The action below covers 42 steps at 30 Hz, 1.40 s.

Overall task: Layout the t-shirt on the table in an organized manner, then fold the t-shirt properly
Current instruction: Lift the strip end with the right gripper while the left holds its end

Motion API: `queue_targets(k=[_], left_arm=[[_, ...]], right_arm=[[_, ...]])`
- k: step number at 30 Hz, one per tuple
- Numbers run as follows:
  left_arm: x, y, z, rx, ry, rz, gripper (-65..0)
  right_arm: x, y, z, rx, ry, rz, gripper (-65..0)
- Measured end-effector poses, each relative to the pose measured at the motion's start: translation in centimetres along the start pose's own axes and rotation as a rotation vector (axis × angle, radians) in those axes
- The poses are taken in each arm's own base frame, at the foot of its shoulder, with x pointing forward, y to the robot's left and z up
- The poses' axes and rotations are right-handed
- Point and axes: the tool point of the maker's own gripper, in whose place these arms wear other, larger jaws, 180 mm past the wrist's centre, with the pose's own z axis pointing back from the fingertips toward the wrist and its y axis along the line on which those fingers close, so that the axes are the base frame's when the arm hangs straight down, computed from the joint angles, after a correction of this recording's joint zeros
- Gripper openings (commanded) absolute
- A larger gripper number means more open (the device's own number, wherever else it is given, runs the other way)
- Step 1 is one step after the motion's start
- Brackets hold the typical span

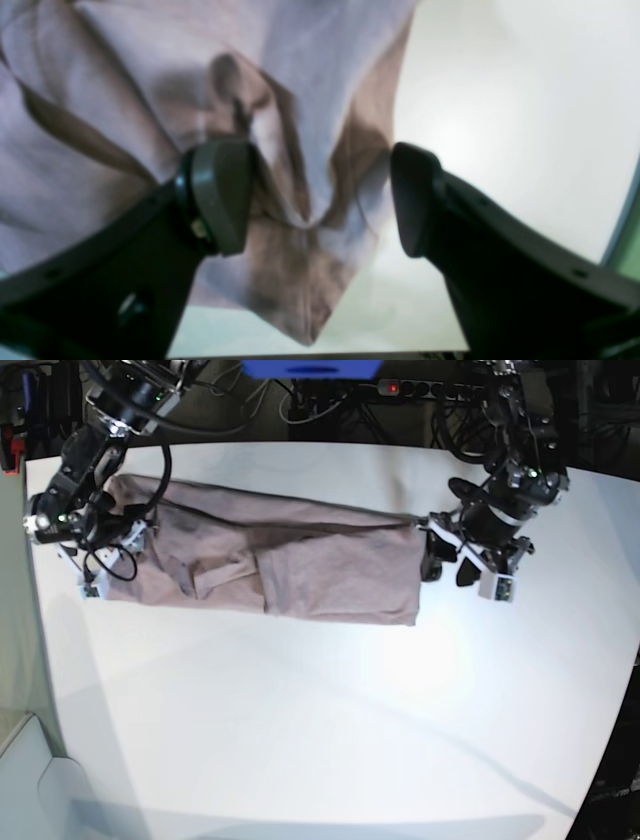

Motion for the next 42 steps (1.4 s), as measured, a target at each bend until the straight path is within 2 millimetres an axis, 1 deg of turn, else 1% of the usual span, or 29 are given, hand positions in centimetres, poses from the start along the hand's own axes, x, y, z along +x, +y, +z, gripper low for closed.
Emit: queue_targets(k=[2,5,6,9,10,13,14,16,20,24,27,30,32,34,36,40,42], left_arm=[[-0.3,0.0,0.1,0.001,0.005,0.001,-32.6],[-1.3,0.0,0.3,0.002,0.031,0.006,-32.6],[-1.2,0.0,0.4,0.003,0.032,0.003,-32.6],[-0.4,-0.1,0.4,0.001,0.006,-0.001,-32.6],[-0.4,-0.1,0.4,0.001,0.006,-0.001,-32.6],[-1.2,-0.1,0.7,0.002,0.023,0.003,-32.6],[-1.6,-0.1,0.7,0.003,0.037,0.004,-32.6],[-1.6,-0.1,0.7,0.002,0.037,0.004,-32.6],[-1.3,-0.1,0.7,0.002,0.027,0.003,-32.6],[-1.9,-0.1,0.9,0.003,0.04,0.007,-32.6],[-2.0,-0.1,0.9,0.003,0.045,0.006,-32.6],[-1.8,-0.2,0.9,0.002,0.038,0.005,-32.6],[-1.9,-0.2,0.9,0.004,0.04,0.005,-32.6],[-1.8,-0.3,0.9,0.001,0.037,0.006,-32.6],[-1.9,-0.2,1.0,0.003,0.041,0.005,-32.6],[-1.8,0.2,1.1,0.008,0.043,-0.011,-32.6],[-1.8,0.2,1.1,0.008,0.043,-0.01,-32.6]], right_arm=[[0.0,0.0,0.0,0.0,0.0,-0.001,-21.7],[-0.2,0.1,0.0,0.004,0.002,-0.001,-21.7],[-0.4,0.1,-0.1,0.007,0.004,-0.003,-21.7],[-0.4,0.6,-1.0,0.042,0.006,-0.018,-21.8],[-0.5,0.8,-1.4,0.058,0.009,-0.024,-21.8],[0.1,0.9,-2.0,0.084,-0.011,-0.024,-22.4],[0.2,1.0,-2.2,0.09,-0.015,-0.023,-23.9],[0.3,1.0,-2.2,0.091,-0.027,-0.023,-29.7],[0.6,1.2,-2.2,0.101,-0.035,-0.025,-45.4],[0.8,1.8,-2.3,0.124,-0.045,-0.027,-65.0],[0.9,2.2,-2.4,0.116,-0.031,0.019,-65.0],[1.0,2.1,-2.2,0.109,-0.033,0.025,-65.0],[1.1,1.8,-1.4,0.074,-0.036,0.046,-65.0],[0.7,1.8,-0.6,0.051,-0.011,0.072,-65.0],[0.5,1.7,0.3,0.005,0.021,0.136,-65.0],[3.8,3.2,2.2,0.0,-0.097,0.217,-65.0],[4.9,3.9,2.9,-0.002,-0.132,0.245,-65.0]])
